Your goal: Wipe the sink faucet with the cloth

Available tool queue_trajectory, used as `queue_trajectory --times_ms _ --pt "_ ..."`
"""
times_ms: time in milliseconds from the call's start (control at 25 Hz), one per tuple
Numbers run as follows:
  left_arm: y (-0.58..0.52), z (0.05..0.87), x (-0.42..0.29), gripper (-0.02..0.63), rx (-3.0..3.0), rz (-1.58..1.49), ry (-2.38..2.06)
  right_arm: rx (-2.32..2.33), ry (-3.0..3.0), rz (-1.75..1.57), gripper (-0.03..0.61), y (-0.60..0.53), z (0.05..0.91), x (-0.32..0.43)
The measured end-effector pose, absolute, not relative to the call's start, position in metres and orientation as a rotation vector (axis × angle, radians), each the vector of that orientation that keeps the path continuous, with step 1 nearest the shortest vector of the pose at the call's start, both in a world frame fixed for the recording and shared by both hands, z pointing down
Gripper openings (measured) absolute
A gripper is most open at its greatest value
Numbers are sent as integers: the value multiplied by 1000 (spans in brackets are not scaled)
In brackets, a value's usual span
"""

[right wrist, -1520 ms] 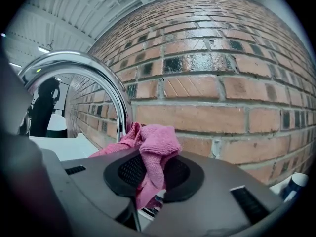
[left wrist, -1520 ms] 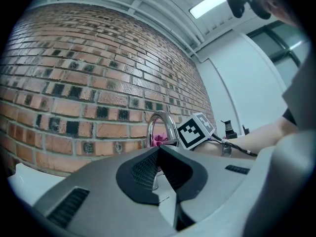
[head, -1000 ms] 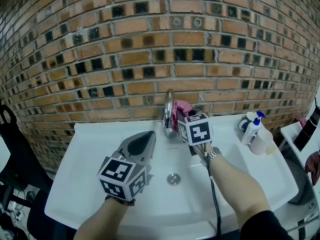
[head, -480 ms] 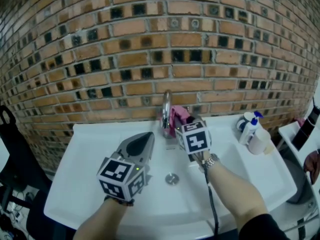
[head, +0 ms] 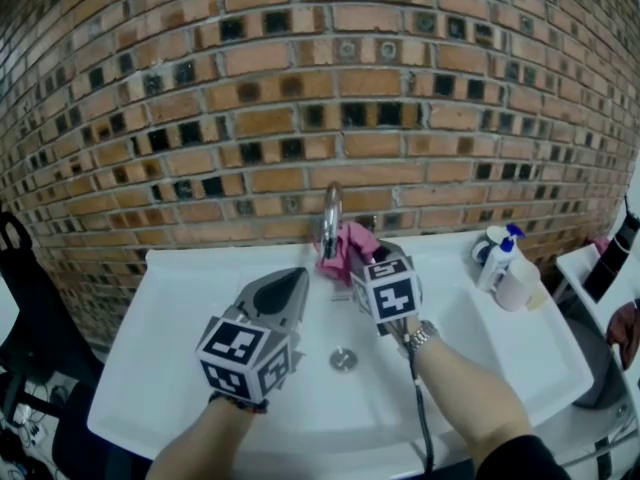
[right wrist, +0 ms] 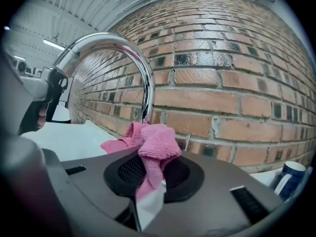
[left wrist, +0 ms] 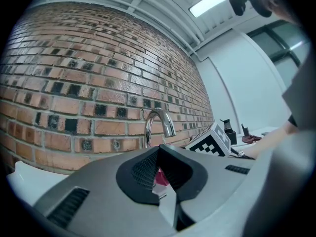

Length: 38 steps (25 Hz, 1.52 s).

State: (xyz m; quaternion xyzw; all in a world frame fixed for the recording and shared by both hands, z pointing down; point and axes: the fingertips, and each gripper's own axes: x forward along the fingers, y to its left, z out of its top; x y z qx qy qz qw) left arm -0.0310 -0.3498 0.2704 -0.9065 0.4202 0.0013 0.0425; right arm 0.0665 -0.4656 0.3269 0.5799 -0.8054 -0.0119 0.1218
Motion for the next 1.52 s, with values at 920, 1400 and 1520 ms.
queue_trajectory --times_ms 920,1400,1520 --pt "-340 274 -28 0 -2773 -43 1276 1581 -2344 15 74 -437 358 54" --pt "-324 277 -34 0 -2778 -89 1261 1555 -2382 -24 74 -404 343 51" --pt "-321 279 -33 0 -2783 -106 1249 1546 -2394 -39 74 -395 339 51"
